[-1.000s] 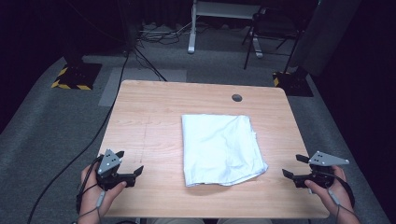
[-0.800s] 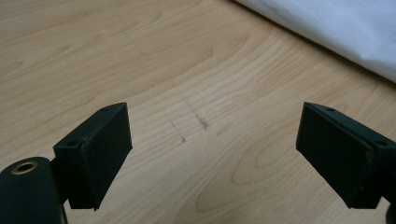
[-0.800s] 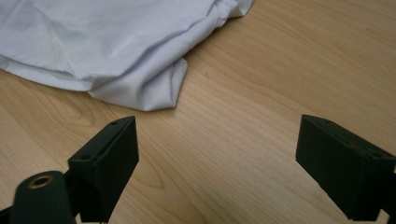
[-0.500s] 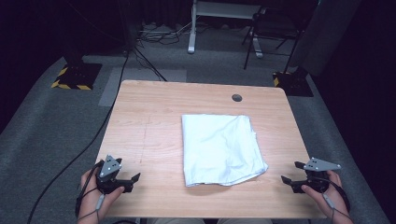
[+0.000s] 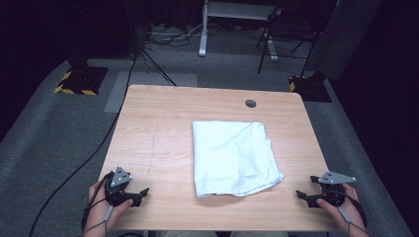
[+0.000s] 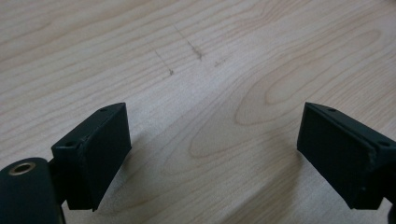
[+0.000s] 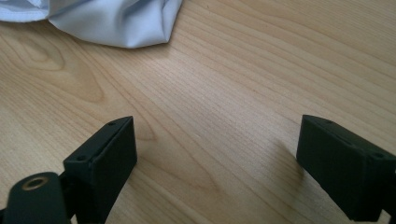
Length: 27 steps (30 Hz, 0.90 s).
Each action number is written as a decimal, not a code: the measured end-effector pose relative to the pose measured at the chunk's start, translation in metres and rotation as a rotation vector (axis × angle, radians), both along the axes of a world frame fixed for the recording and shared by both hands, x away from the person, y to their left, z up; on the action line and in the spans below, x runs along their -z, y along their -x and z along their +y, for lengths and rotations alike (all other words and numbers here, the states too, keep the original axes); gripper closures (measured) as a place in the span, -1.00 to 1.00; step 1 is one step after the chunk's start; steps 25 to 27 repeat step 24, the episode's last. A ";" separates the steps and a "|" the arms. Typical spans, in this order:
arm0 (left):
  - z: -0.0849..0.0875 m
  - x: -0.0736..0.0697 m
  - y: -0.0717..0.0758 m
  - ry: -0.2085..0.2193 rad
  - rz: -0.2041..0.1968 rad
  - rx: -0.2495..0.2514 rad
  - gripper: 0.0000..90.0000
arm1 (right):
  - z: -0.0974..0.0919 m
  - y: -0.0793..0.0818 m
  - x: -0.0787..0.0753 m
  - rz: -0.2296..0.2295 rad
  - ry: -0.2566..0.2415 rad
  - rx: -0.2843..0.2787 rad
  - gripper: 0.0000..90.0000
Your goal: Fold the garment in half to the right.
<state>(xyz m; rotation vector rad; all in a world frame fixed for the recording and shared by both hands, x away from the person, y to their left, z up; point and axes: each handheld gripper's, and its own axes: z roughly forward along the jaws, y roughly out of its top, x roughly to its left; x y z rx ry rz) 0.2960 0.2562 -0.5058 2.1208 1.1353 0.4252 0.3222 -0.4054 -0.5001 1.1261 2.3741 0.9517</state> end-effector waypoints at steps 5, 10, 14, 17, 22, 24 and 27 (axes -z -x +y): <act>-0.001 0.000 -0.001 -0.018 -0.003 -0.012 -0.81 | -0.001 0.001 0.004 -0.010 -0.036 0.012 -0.81; -0.002 0.000 -0.003 -0.018 -0.001 -0.026 -0.83 | -0.001 0.002 0.005 -0.010 -0.034 -0.014 -0.87; -0.002 0.001 -0.003 -0.017 -0.003 -0.028 -0.83 | 0.000 0.002 0.005 -0.010 -0.035 -0.034 -0.88; -0.002 0.001 -0.003 -0.017 -0.003 -0.028 -0.83 | 0.000 0.002 0.005 -0.010 -0.035 -0.034 -0.88; -0.003 0.001 -0.004 -0.017 -0.004 -0.035 -0.83 | 0.000 0.002 0.005 -0.009 -0.036 -0.034 -0.88; -0.003 0.001 -0.004 -0.018 -0.004 -0.036 -0.83 | 0.000 0.002 0.005 -0.009 -0.036 -0.034 -0.88; -0.003 0.001 -0.004 -0.018 -0.004 -0.036 -0.83 | 0.000 0.002 0.005 -0.009 -0.036 -0.034 -0.88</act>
